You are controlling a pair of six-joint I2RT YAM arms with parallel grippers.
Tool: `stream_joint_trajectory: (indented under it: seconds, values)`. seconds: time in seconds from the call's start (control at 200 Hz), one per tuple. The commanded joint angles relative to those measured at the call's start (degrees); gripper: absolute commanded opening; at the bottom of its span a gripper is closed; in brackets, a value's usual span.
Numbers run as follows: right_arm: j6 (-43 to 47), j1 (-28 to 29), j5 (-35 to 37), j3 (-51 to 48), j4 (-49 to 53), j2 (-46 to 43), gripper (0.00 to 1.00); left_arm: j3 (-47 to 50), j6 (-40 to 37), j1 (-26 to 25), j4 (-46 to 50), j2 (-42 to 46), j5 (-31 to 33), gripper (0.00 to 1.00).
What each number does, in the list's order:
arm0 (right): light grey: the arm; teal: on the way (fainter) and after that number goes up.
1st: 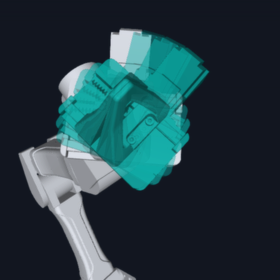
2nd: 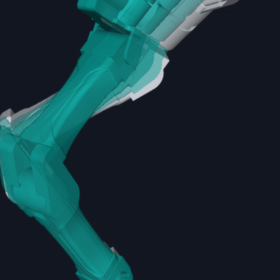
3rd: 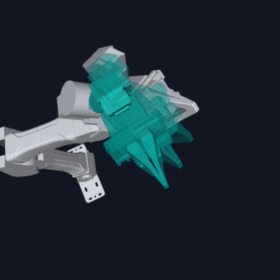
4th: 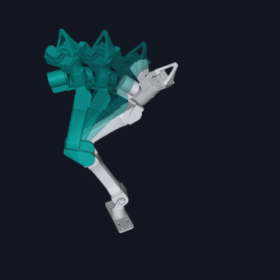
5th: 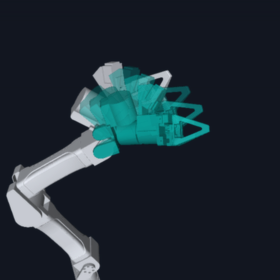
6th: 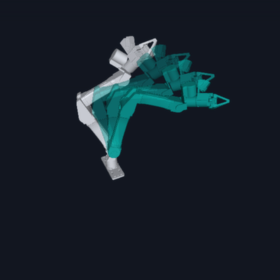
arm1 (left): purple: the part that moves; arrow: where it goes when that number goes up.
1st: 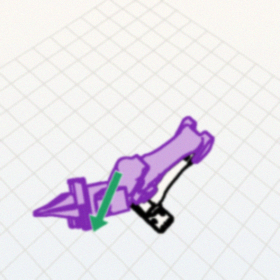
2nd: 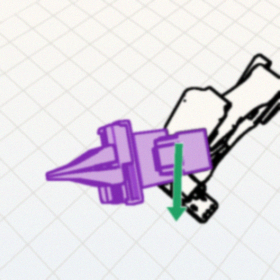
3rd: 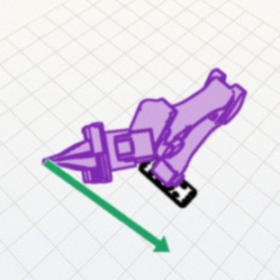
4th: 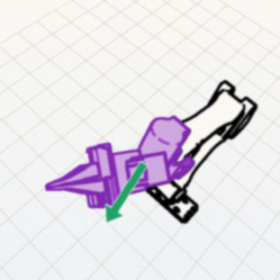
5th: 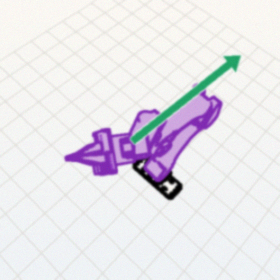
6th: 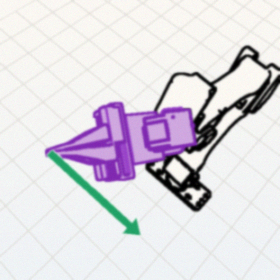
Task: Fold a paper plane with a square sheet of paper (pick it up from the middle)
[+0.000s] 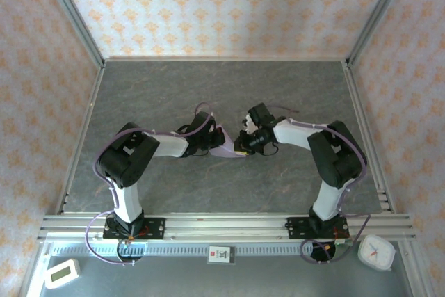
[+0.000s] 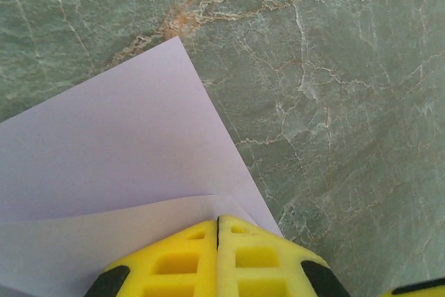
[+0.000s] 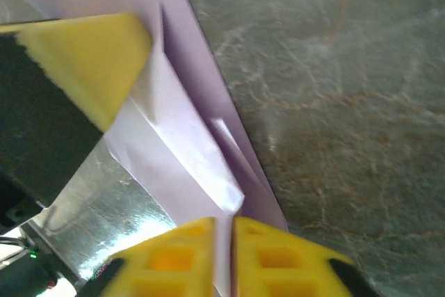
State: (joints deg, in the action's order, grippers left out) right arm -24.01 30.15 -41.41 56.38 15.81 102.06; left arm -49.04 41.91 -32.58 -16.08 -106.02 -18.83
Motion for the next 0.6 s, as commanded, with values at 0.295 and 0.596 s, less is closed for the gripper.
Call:
stream_joint_trajectory:
  seconds: [0.295, 0.596]
  values:
    - [-1.74, -2.71, 3.16, -4.88, -0.75, -8.83, 0.14, 1.27, -1.6, 0.49, 4.93, -2.23, 2.74, 0.0]
    - [-1.0, 2.69, 1.14, 4.56, -1.49, -0.07, 0.0, 1.56, -1.99, 0.5, 5.14, -2.28, 3.1, 0.0]
